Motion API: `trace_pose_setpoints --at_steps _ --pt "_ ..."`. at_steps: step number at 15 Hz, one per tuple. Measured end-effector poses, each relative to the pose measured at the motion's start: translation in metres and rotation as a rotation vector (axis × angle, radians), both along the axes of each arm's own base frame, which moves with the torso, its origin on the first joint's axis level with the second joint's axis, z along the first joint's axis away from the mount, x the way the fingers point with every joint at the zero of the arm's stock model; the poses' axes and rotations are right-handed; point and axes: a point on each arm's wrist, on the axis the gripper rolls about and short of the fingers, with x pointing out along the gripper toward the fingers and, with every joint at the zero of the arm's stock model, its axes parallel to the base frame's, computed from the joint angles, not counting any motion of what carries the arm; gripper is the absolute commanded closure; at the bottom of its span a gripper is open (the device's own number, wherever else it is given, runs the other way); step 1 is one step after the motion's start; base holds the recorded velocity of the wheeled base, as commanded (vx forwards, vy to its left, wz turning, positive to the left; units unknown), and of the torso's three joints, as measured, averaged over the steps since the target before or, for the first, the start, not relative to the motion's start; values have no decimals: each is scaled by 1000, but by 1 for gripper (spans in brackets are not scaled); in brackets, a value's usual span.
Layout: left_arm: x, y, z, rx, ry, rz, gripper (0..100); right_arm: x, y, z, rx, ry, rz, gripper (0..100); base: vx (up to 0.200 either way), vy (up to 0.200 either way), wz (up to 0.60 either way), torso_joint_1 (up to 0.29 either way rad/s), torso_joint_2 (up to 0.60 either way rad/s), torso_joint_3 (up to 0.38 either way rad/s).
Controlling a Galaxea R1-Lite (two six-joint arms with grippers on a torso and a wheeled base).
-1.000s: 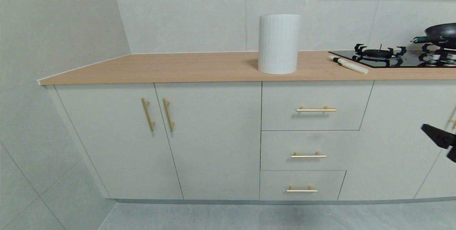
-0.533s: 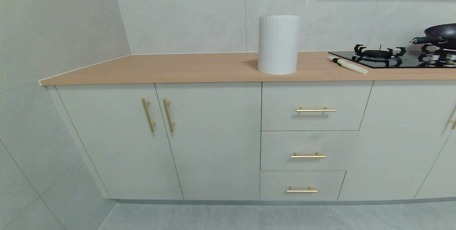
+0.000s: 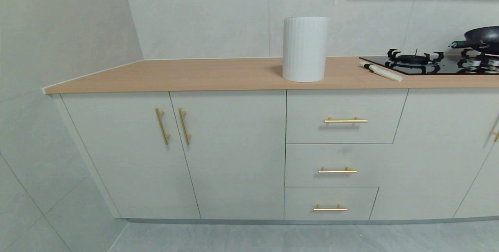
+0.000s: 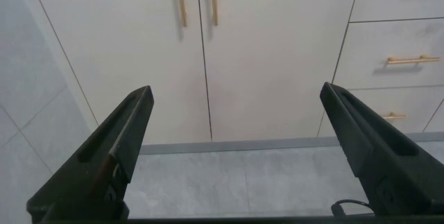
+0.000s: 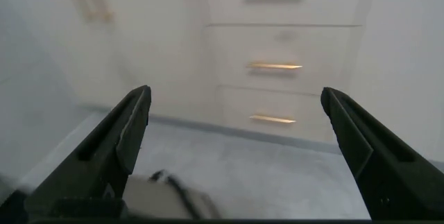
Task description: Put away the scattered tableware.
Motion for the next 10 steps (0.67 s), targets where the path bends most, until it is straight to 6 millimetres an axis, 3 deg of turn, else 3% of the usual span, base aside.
trace_pose_setpoints --at_steps 3,7,10 --pt "0 0 0 0 0 0 0 -4 -2 1 -9 -35 -149 0 0 0 0 0 0 0" --pt "0 0 0 0 0 0 0 -8 -2 -6 -58 -80 -212 0 0 0 0 0 0 0" --pt "0 0 0 0 0 0 0 -1 -4 -14 -119 -125 -318 0 0 0 0 0 0 0"
